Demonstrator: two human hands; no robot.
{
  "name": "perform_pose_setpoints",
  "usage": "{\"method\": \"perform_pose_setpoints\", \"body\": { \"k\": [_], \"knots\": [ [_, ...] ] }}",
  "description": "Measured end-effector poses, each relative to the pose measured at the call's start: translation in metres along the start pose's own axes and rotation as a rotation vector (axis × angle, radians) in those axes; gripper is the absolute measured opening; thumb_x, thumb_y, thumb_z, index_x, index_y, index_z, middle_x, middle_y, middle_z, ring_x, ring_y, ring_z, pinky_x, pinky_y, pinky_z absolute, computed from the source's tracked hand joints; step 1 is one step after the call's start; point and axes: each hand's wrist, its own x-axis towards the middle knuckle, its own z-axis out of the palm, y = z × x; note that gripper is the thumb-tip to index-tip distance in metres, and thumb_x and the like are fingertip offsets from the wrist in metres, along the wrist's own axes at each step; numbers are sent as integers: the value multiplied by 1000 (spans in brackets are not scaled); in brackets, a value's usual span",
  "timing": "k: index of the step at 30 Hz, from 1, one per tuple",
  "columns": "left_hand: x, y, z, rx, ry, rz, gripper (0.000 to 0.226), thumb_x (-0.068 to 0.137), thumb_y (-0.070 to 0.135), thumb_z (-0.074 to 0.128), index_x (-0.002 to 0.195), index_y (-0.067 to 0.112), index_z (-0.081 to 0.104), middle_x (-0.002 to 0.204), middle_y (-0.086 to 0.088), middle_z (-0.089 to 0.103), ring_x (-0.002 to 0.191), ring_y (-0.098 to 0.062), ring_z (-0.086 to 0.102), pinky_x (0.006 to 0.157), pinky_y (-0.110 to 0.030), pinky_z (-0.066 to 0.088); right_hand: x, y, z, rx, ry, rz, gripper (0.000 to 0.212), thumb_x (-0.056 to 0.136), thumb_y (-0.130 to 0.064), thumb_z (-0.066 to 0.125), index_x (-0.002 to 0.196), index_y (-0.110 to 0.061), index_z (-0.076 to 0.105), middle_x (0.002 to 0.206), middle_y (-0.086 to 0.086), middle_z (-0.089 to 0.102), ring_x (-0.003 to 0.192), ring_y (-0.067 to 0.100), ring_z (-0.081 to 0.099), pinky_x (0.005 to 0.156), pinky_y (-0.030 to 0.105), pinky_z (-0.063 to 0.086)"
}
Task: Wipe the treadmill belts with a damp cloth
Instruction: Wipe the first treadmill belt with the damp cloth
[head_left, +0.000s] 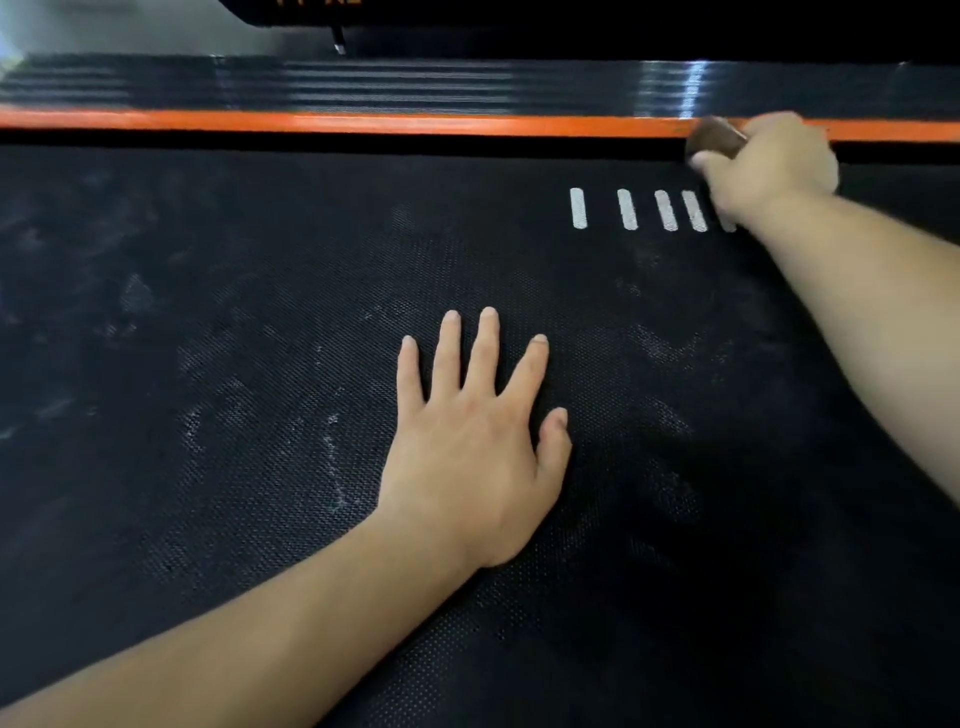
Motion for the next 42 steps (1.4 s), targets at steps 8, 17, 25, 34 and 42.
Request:
{"method": "perform_pose_setpoints", "body": {
  "k": [8,17,25,34,42],
  "knots": [
    [0,1,1,2,-6,-7,69,100,60,10,165,34,12,174,-8,3,159,-34,-7,126,-58,-5,-13,24,-8,31,-68,-107,45,90,-60,63,106,-19,70,105,10,71,103,35,63,82,39,48],
    [1,1,0,9,-6,-20,70,99,61,10,164,34,14,174,-8,5,159,-34,-5,126,-59,-4,-61,45,-17,46,-171,-358,41,88,-61,60,78,-21,57,84,0,62,87,29,58,78,40,44],
    [1,1,0,14,-25,-39,71,98,63,7,164,37,10,174,-6,2,159,-32,-8,126,-58,-4,-113,40,-20,138,-191,-421,39,90,-54,64,74,-21,53,83,1,58,82,29,57,73,40,47],
    [1,2,0,12,-16,-41,71,98,63,8,164,38,12,174,-5,4,159,-30,-6,127,-56,-5,-119,50,-29,93,-77,-246,37,90,-56,64,83,-20,61,93,8,64,88,35,62,70,37,44],
    [0,2,1,27,-15,-41,72,97,63,6,164,37,12,174,-6,5,159,-31,-5,127,-57,-3,-126,78,-38,95,-86,-197,42,89,-59,62,76,-20,52,85,4,60,85,32,61,67,36,42]
  ]
}}
